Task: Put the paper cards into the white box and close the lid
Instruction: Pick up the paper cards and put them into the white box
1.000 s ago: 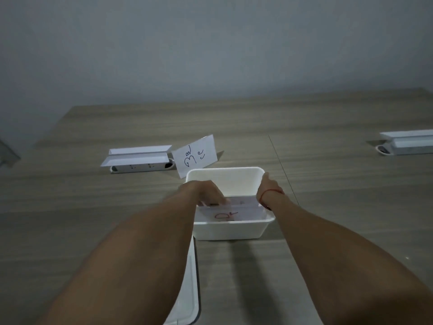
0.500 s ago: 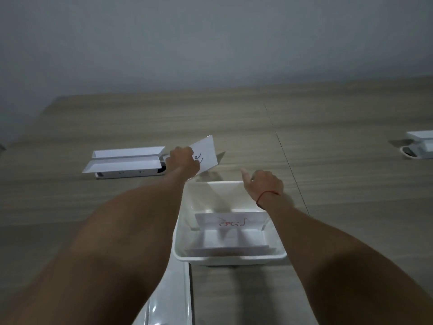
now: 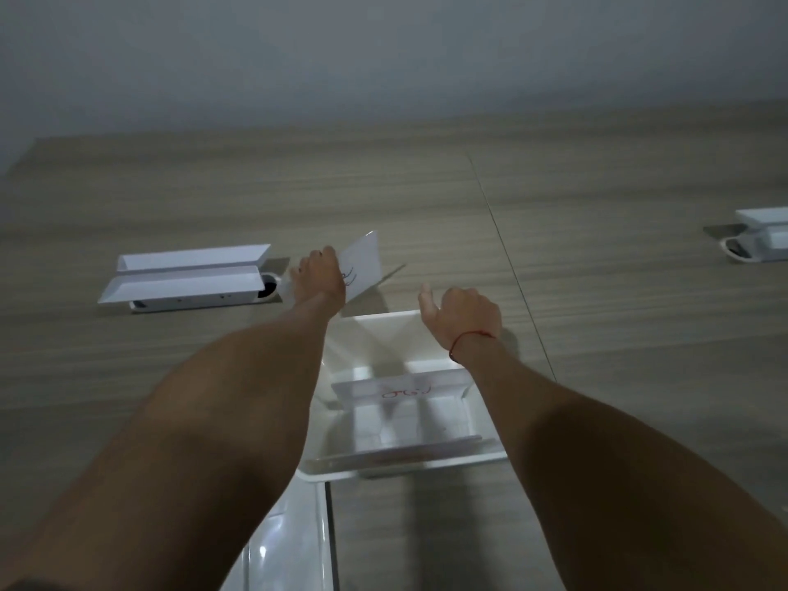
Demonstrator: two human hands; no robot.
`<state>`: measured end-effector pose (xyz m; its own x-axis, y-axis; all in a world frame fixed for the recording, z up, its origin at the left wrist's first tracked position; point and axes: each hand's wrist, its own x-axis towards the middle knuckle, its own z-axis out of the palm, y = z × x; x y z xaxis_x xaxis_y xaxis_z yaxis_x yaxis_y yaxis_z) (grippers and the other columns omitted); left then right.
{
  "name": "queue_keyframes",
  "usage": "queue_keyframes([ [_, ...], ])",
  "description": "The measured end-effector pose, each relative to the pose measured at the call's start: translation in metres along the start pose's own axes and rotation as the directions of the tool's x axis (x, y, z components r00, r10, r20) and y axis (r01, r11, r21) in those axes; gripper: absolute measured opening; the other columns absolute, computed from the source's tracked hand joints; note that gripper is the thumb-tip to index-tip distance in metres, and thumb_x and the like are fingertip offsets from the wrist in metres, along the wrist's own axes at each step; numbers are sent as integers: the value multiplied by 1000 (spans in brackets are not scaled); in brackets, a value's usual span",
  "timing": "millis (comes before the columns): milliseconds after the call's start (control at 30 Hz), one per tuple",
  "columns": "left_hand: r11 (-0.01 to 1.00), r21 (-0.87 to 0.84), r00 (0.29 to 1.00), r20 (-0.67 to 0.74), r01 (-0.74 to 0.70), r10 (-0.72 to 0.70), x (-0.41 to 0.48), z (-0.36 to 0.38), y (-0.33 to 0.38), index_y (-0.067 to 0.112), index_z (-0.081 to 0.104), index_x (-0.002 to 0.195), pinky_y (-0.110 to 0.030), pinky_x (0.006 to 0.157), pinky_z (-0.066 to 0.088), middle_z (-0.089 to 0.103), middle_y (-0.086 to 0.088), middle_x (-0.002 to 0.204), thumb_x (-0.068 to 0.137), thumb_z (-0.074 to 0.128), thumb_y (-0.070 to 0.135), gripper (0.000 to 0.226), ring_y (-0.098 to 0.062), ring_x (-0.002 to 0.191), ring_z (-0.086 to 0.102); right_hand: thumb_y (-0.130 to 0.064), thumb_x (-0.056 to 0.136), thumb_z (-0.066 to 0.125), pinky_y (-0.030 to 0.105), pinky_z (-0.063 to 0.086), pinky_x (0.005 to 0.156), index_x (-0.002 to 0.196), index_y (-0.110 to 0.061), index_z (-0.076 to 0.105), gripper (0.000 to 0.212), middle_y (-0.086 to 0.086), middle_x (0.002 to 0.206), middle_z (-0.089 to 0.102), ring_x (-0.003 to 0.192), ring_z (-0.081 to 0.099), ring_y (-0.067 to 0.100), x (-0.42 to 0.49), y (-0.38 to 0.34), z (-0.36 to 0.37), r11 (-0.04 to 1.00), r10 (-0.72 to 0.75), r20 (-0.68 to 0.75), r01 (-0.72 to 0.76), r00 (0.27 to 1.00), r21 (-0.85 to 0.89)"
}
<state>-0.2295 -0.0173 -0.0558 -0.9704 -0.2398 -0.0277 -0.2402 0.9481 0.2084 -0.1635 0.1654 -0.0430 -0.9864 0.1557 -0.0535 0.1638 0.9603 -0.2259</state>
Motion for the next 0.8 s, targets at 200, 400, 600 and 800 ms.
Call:
queue_keyframes([
  [200,990,-127,994,-95,-57,45,-11,-47,1,7,55,110,-42,94,41,61,-18,120,88,44,-3,26,-38,114,54,-57,96,20,45,40,99,126,-6,55,69,18,128,59,119,54,36,-8,0,-13,989,116,144,-127,983,74],
  [400,976,-148,976,-168,-163,137,-41,-103,6,7,53,109,-43,94,38,61,-19,117,85,39,-8,32,-39,114,53,-33,100,33,42,37,106,139,-6,40,48,17,141,48,129,48,34,-47,10,-43,946,223,232,-268,947,183],
  [600,948,-185,958,-172,-259,229,-88,-121,11,6,52,112,-41,93,38,61,-19,119,94,36,3,24,-37,113,54,-12,92,47,37,43,101,133,-9,47,42,14,137,53,125,53,32,-96,23,-53,963,207,251,-242,946,116],
  [800,910,-158,916,-194,-382,351,-121,-126,14,9,54,109,-42,88,38,63,-16,113,95,37,4,22,-37,106,55,-5,95,43,37,42,103,136,-6,45,42,14,139,51,127,52,31,-119,27,-52,967,215,213,-239,953,90],
])
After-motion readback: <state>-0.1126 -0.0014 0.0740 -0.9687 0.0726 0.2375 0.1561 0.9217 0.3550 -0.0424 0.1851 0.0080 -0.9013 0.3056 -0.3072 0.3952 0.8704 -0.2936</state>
